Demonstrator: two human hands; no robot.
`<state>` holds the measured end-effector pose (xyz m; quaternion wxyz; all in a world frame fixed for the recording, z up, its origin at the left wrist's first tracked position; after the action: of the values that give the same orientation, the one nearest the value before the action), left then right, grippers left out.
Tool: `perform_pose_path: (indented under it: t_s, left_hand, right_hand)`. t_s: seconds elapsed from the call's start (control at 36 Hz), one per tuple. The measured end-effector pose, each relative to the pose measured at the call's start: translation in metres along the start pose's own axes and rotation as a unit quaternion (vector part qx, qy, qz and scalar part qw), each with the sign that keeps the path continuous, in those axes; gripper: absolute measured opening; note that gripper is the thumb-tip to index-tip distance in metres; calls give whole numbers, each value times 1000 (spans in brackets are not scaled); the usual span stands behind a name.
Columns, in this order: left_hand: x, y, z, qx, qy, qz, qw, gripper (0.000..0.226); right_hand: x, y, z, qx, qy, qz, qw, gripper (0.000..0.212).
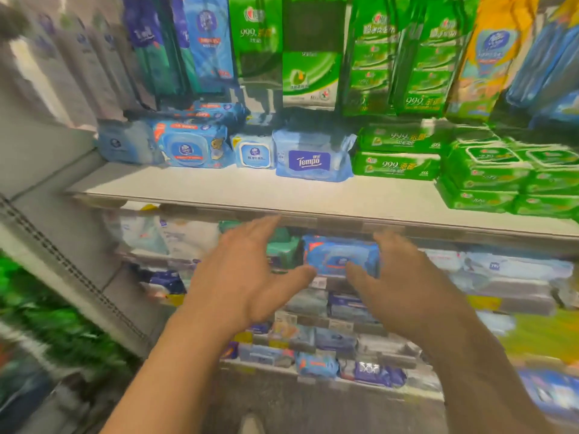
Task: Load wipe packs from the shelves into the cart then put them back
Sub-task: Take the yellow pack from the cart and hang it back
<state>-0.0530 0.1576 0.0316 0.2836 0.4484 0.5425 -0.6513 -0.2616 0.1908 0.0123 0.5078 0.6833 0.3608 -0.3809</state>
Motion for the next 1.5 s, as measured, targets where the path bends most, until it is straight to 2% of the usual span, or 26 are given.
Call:
perform_pose_path:
  t_s: [0.08, 0.25, 0.36, 0.5, 0.58, 0.72, 0.89, 0.97, 1.11, 1.19, 1.33, 1.42, 1.5]
  left_hand:
    - [-7, 19, -33, -52, -2, 5, 999, 99]
    - [-34, 66, -98, -148, -32, 26, 988, 99]
    - [-55, 93, -139, -190, -48, 30, 980, 97]
    - [-77, 140, -198, -265, -66, 11, 962, 99]
    - [-91, 177, -238, -305, -84, -1, 949, 97]
    - [-113, 243, -317, -378, -118, -29, 918, 98]
    - [-135, 327, -426, -452, -156, -77, 875, 97]
    - [-142, 369, -470, -476, -166, -94, 858, 100]
    - [-155, 418, -524, -507, -170, -110, 838, 97]
    - [-159, 443, -548, -517, -176, -134, 827, 98]
    - [-169, 471, -576, -527, -182, -160, 815, 85]
    - [-172, 489, -588, -547, -183, -160, 801, 88]
    - [-173, 508, -598, -558, -185, -172, 790, 89]
  right_hand:
    - [18, 18, -8, -39, 27, -26, 999, 41]
    - [52, 72, -30, -125, 79, -40, 988, 68]
    - [73, 120, -41, -183, 99, -59, 976, 59]
    - [108, 188, -66, -259, 132, -90, 953, 71]
    - [131, 233, -88, -288, 146, -96, 942, 65]
    - [184, 316, -131, -334, 180, -136, 915, 53]
    - [256, 413, -196, -374, 214, -177, 885, 56]
    - [287, 456, -228, -391, 233, -191, 870, 74]
    - [320, 516, -279, -421, 250, -173, 855, 50]
    - [338, 541, -298, -433, 265, -176, 843, 45]
    - [364, 573, -309, -455, 258, -184, 832, 52]
    - [380, 592, -311, -459, 267, -189, 826, 47]
    - [396, 613, -310, -458, 286, -201, 817, 57]
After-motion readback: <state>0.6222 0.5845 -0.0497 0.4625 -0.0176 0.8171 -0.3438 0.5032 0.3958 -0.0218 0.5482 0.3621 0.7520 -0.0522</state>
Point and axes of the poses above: each hand's wrist, its own z-axis towards the middle knuckle, its own x-axis out of the palm, y = z × x, the point moved 7 cm from there along z, towards the middle knuckle, and after that the axes turned 6 degrees about y, right-handed, at the moved point
